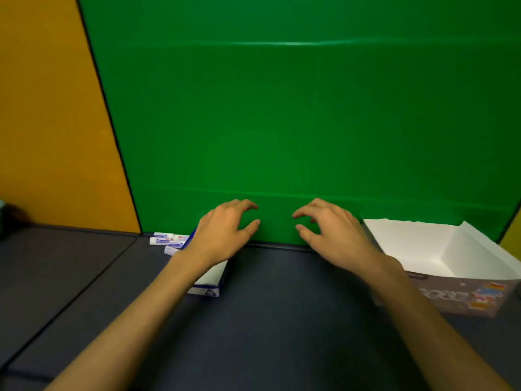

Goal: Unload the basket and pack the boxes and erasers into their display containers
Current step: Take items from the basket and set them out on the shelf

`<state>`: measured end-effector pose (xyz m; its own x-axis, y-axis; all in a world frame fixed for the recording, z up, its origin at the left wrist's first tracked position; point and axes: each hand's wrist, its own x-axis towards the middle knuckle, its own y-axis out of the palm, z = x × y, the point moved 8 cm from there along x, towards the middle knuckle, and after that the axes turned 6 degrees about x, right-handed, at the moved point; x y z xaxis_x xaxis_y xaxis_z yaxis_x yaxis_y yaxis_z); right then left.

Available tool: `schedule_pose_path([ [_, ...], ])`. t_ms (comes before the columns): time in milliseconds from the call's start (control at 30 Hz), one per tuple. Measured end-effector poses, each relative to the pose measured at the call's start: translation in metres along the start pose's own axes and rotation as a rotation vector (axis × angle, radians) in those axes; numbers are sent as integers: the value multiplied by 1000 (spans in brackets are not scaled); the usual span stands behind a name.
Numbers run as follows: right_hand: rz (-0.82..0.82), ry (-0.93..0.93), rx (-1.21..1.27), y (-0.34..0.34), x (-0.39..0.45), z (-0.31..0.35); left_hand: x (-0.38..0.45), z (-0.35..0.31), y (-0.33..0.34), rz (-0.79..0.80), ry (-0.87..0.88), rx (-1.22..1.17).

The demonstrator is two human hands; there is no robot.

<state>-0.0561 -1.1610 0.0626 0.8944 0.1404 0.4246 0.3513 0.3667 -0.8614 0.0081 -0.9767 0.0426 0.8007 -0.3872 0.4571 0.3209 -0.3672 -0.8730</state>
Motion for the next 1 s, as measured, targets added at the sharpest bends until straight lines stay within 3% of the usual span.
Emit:
schedule_pose_path([
  [200, 53, -131, 50, 58, 28, 104, -62, 80, -49, 26, -74, 219],
  [600, 104, -305, 105, 167, 45, 354, -213, 285, -164, 80, -239, 327],
  [1000, 153, -371, 102, 245, 73, 550, -325, 462, -280, -7, -407, 338],
])
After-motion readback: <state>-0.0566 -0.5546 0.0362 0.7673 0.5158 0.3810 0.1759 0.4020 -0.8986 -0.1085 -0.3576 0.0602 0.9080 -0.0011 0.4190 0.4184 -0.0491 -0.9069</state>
